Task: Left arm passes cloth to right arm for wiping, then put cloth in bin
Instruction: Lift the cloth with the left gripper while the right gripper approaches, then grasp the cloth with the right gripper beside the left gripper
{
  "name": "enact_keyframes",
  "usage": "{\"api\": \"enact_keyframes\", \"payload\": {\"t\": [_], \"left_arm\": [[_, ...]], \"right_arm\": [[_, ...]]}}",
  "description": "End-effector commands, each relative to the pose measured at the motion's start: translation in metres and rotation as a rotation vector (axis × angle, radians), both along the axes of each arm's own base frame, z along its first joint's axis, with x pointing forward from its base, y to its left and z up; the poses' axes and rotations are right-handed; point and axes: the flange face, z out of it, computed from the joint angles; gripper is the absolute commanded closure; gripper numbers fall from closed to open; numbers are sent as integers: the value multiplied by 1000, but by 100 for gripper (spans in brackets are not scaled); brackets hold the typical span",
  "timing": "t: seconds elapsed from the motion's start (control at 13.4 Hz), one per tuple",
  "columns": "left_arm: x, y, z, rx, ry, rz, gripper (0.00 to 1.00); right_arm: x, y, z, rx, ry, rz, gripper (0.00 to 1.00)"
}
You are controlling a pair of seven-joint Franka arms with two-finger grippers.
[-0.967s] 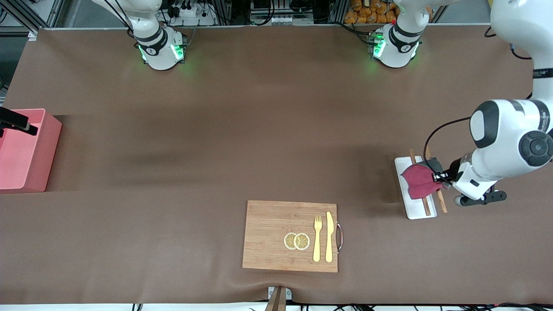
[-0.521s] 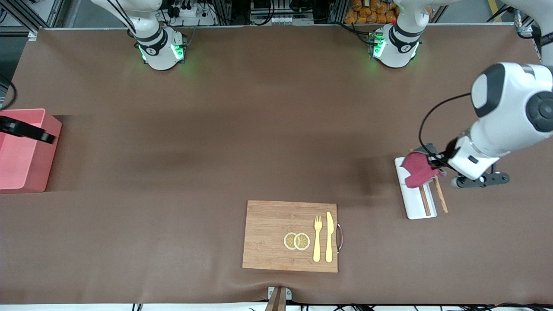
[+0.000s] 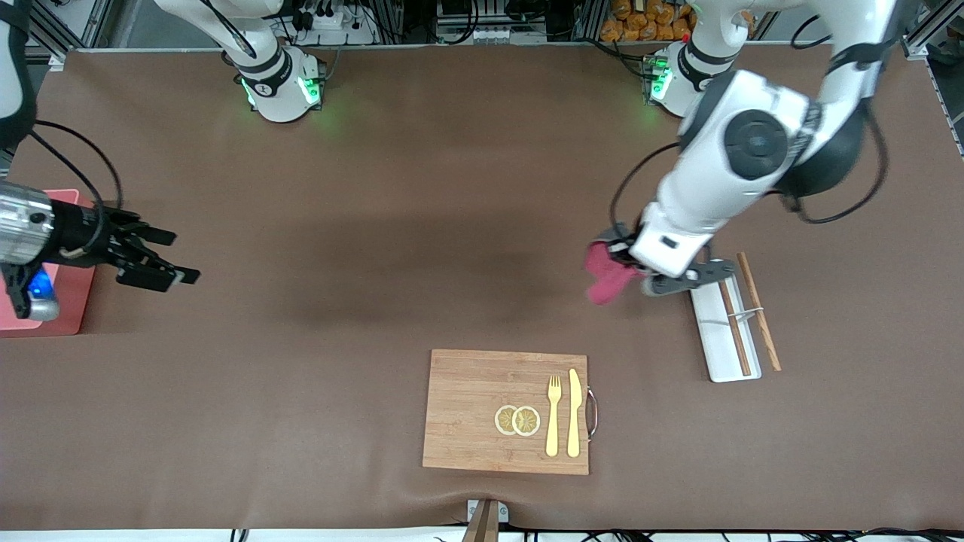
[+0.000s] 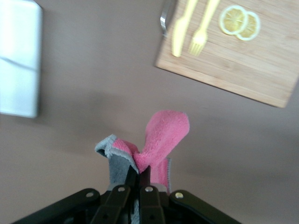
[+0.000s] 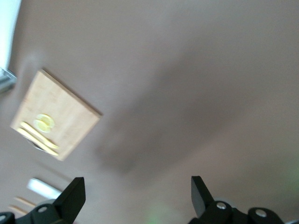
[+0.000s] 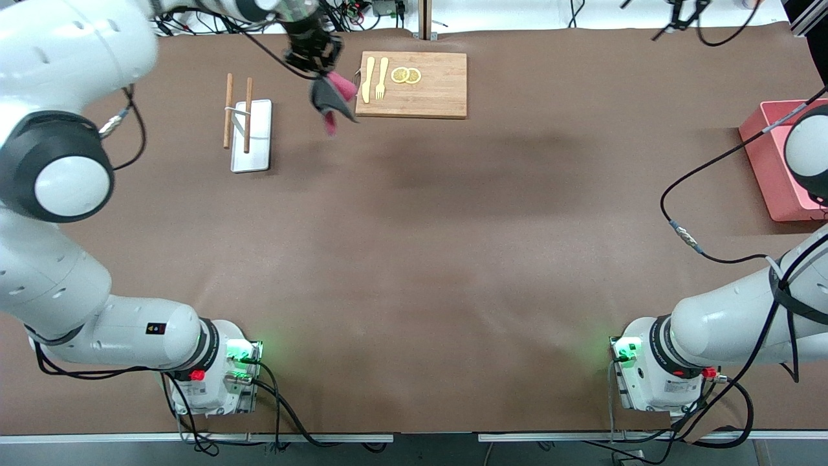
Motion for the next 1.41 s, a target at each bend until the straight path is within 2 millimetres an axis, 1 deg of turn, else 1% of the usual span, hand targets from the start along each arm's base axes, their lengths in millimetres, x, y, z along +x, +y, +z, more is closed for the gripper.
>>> {"api": "enact_keyframes", "payload": {"t": [0.0, 0.07, 0.15, 0.22, 0.3, 0.45, 0.52, 0.6, 0.67, 0.74, 0.82, 0.89, 0.97, 1.04, 1.12, 1.26, 1.34], "left_arm": [[1, -70, 1, -78, 8, 96, 100], [1, -88, 0, -112, -1, 159, 100], [-4, -113, 2, -166, -18, 218, 100], [-9, -133, 4, -231, -34, 289, 100], [-12, -149, 5, -294, -48, 346, 100], [-16, -174, 7, -405, -66, 440, 100], [-19, -188, 6, -448, -68, 476, 100], [-20, -201, 10, -503, -70, 520, 100], [-18, -211, 12, -562, -68, 578, 100], [-13, -213, 15, -616, -77, 621, 100], [-14, -219, 15, -651, -83, 638, 100], [-12, -220, 10, -677, -86, 654, 100], [-12, -222, 7, -697, -89, 665, 100], [-12, -224, 3, -710, -91, 674, 100], [-10, -225, -2, -716, -90, 679, 100], [-11, -228, -7, -731, -90, 684, 100], [-12, -229, -7, -737, -87, 694, 100]], "right_arm": [[14, 27, -2, 71, 58, -211, 0], [17, 42, -6, 71, 78, -266, 0], [25, 56, -13, 77, 87, -334, 0], [33, 73, -22, 86, 88, -411, 0], [38, 87, -29, 86, 95, -460, 0], [38, 107, -44, 74, 124, -446, 0], [37, 120, -57, 65, 144, -430, 0], [38, 139, -77, 54, 170, -414, 0], [35, 163, -95, 35, 199, -395, 0], [32, 180, -112, 19, 224, -377, 0], [30, 187, -125, 6, 247, -366, 0], [23, 200, -130, -4, 266, -342, 0], [19, 204, -127, -8, 288, -335, 0], [17, 206, -121, -5, 302, -341, 0], [15, 212, -114, -3, 303, -346, 0], [8, 231, -109, -3, 308, -333, 0], [4, 242, -108, -6, 313, -330, 0]]}}
